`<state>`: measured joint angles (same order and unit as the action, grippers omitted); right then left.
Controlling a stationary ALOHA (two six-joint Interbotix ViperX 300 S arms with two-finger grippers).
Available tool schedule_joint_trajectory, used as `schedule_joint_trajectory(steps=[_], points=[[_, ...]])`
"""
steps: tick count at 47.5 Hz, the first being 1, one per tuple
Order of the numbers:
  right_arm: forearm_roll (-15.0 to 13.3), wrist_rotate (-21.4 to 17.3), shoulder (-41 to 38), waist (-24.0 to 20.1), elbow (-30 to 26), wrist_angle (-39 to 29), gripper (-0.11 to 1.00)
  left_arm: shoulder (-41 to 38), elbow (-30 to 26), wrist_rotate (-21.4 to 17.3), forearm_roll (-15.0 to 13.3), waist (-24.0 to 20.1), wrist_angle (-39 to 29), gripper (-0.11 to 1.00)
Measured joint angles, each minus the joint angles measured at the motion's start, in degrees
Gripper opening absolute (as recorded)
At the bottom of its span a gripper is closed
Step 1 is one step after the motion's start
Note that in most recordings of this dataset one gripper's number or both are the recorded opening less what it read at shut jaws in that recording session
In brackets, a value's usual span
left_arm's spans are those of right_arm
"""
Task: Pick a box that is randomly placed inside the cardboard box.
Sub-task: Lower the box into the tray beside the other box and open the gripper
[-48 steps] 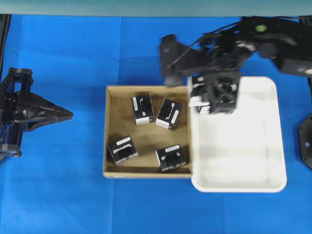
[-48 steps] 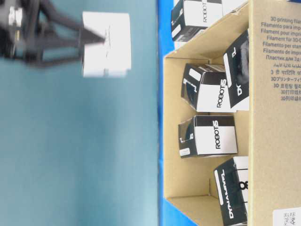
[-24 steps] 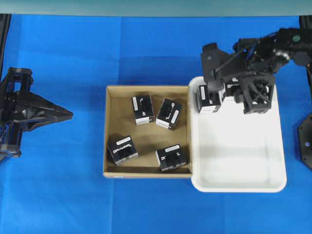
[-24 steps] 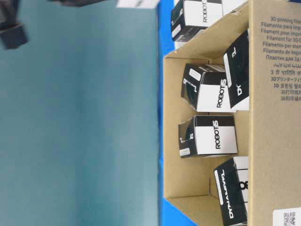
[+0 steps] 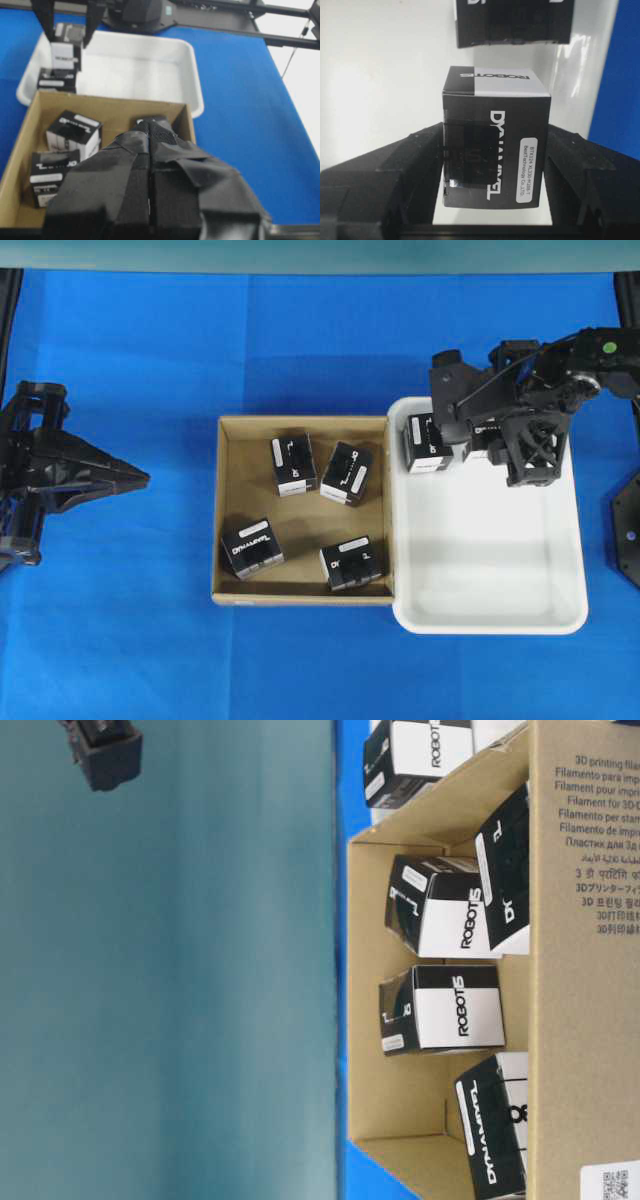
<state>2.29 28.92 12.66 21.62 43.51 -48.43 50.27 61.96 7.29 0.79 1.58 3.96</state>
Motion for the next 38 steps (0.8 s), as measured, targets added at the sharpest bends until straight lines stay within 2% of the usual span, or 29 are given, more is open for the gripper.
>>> schedule_joint_trajectory(steps=[19,36,38], points=[[0.00,-0.09,-0.97,0.09,3.69,7.56,0.59,0.00,-0.44,0.00,0.00,0.26,0.00,-0.07],[0.09,-0.26,-1.41,0.09,4.04,8.17,0.59,1.32,-0.70,-0.26,0.00,0.88,-0.18,-0.07],[0.18,-0.26,-1.41,0.09,4.13,8.17,0.63,1.67,-0.79,-0.18,0.00,1.05,-0.18,-0.07]])
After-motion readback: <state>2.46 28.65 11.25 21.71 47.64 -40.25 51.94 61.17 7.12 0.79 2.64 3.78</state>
